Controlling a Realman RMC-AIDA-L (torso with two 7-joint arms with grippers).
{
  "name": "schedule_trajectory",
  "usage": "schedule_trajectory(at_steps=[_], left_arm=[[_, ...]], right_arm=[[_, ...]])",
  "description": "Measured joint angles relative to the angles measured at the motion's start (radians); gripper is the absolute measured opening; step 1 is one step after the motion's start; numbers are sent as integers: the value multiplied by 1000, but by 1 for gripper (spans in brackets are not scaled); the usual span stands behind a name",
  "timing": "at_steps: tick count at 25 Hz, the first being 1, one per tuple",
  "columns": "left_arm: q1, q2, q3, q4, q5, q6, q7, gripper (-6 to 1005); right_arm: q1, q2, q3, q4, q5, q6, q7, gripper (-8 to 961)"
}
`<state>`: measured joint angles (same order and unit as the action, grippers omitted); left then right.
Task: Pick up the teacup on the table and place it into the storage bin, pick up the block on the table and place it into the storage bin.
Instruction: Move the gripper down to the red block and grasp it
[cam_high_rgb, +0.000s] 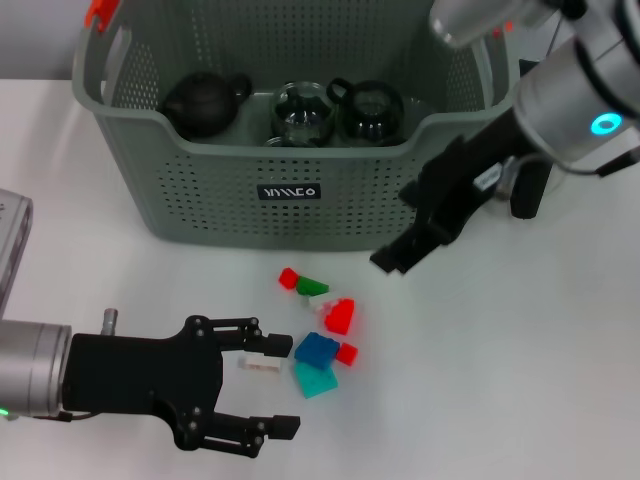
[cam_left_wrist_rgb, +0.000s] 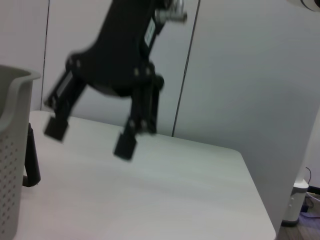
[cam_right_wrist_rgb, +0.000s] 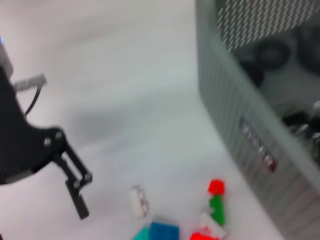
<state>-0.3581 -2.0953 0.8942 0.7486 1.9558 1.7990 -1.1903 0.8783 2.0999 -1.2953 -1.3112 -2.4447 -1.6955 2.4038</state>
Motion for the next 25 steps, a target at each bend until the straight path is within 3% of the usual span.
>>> schedule_trajectory(at_steps=[13, 25], left_arm=[[0, 0, 0, 0, 0, 0, 0, 814], [1, -2, 0, -2, 0, -1, 2, 814]], right_arm=[[53, 6, -196, 292, 2, 237, 15, 946], [79, 10, -367, 425, 65, 441, 33, 944]])
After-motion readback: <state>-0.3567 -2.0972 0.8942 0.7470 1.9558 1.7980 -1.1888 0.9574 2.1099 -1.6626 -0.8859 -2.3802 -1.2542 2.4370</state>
